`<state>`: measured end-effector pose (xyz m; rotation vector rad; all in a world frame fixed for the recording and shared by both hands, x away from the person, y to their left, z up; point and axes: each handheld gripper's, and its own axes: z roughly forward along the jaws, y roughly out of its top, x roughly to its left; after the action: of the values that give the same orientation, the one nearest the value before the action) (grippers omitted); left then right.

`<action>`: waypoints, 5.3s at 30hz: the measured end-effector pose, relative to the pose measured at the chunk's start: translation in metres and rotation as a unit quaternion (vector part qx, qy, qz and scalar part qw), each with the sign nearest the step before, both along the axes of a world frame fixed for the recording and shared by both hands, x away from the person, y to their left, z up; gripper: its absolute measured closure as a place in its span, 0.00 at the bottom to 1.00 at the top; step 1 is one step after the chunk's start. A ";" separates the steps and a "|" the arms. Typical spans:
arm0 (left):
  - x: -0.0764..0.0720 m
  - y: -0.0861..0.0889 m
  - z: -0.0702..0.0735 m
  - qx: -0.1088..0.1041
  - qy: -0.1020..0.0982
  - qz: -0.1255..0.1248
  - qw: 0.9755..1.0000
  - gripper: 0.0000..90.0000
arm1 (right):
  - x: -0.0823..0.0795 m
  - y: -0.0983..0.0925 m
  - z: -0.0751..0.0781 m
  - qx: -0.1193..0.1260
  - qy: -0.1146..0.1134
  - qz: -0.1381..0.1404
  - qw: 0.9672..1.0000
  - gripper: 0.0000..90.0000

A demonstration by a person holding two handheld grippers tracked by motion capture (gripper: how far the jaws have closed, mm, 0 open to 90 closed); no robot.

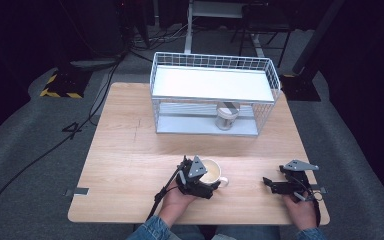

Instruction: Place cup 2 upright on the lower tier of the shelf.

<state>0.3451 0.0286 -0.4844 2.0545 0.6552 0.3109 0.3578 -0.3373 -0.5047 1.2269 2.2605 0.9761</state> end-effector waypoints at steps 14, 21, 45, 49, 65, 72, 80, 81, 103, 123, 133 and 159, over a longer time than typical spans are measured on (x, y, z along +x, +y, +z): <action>-0.004 0.003 0.008 0.009 -0.006 0.003 1.000 0.10 | 0.000 0.000 0.000 0.000 0.000 0.000 1.000 0.14; -0.006 0.008 0.020 -0.007 -0.001 0.006 1.000 0.10 | 0.000 0.000 0.000 0.000 0.000 0.000 1.000 0.14; -0.002 0.026 0.072 -0.028 -0.010 0.024 0.999 0.10 | 0.002 0.006 -0.001 -0.004 0.005 -0.022 1.000 0.08; 0.000 0.030 0.080 -0.028 -0.015 0.029 0.999 0.10 | 0.002 0.006 -0.001 -0.004 0.005 -0.024 1.000 0.08; 0.017 0.048 0.114 -0.049 -0.004 0.054 0.997 0.10 | 0.003 0.007 -0.001 -0.004 0.005 -0.025 1.000 0.07; 0.031 0.053 0.135 -0.043 -0.020 0.066 0.997 0.10 | 0.003 0.007 -0.001 -0.004 0.005 -0.025 1.000 0.07; 0.046 0.051 0.160 -0.035 -0.031 0.074 0.996 0.10 | 0.003 0.007 -0.001 -0.004 0.005 -0.025 1.000 0.07; 0.049 0.051 0.164 -0.034 -0.034 0.075 0.996 0.10 | 0.003 0.006 -0.001 -0.004 0.005 -0.025 1.000 0.07; 0.081 0.046 0.200 -0.037 -0.053 0.091 0.994 0.10 | 0.003 0.007 -0.001 -0.004 0.005 -0.028 1.000 0.07; 0.118 0.037 0.220 -0.048 -0.058 0.109 0.991 0.10 | 0.003 0.008 -0.001 -0.004 0.005 -0.029 1.000 0.07; 0.147 0.023 0.221 -0.044 -0.061 0.120 0.990 0.10 | 0.003 0.007 -0.001 -0.004 0.005 -0.028 1.000 0.07; 0.207 0.010 0.201 -0.024 -0.026 0.167 0.985 0.10 | 0.003 0.008 -0.001 -0.002 0.006 -0.031 0.999 0.07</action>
<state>0.5522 0.0388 -0.2835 1.8801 0.9660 0.5338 0.3604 -0.3294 -0.5054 1.2960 2.2179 0.9428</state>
